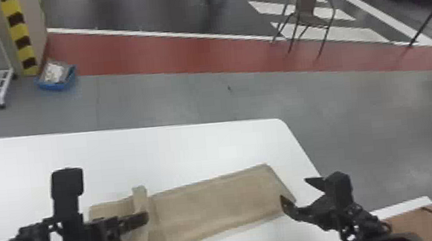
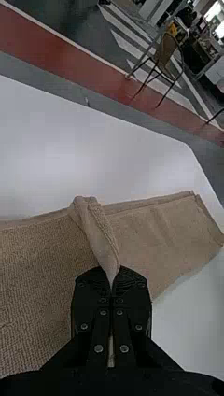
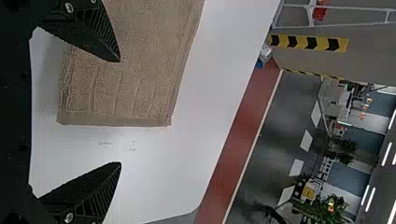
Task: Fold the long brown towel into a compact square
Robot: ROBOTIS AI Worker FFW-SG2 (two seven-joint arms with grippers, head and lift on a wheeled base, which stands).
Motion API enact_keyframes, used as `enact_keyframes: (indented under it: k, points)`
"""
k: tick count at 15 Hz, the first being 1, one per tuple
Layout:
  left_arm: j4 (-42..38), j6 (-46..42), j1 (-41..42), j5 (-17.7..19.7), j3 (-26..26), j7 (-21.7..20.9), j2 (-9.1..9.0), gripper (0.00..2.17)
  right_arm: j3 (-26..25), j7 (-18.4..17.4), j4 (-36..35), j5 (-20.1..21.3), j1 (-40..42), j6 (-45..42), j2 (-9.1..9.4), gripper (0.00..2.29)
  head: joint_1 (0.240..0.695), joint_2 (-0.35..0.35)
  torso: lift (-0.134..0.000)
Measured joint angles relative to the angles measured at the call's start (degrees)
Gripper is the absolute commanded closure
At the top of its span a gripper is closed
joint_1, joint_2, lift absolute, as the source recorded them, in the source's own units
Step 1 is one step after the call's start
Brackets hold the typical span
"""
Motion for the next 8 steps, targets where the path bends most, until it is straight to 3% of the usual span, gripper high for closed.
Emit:
enact_keyframes:
  k: [1,2,8]
  points:
    - [0.4,-0.5,-0.2,0.0,-0.2,0.0,0.0,0.39,0.0,0.0,0.1,0.0,0.0,-0.1,-0.03,0.09,0.695,-0.35,0.0]
    - [1.0,-1.1,-0.4,0.0,-0.3,-0.1,0.0,0.0,-0.1,0.0,0.1,0.0,0.0,-0.2,-0.04,0.09,0.695,-0.35,0.0]
    - [2.8,-1.0,-1.1,2.0,0.5,-1.8,0.0,0.02,0.6,0.0,0.3,0.0,-0.7,0.1,0.05,0.08,0.695,-0.35,0.0]
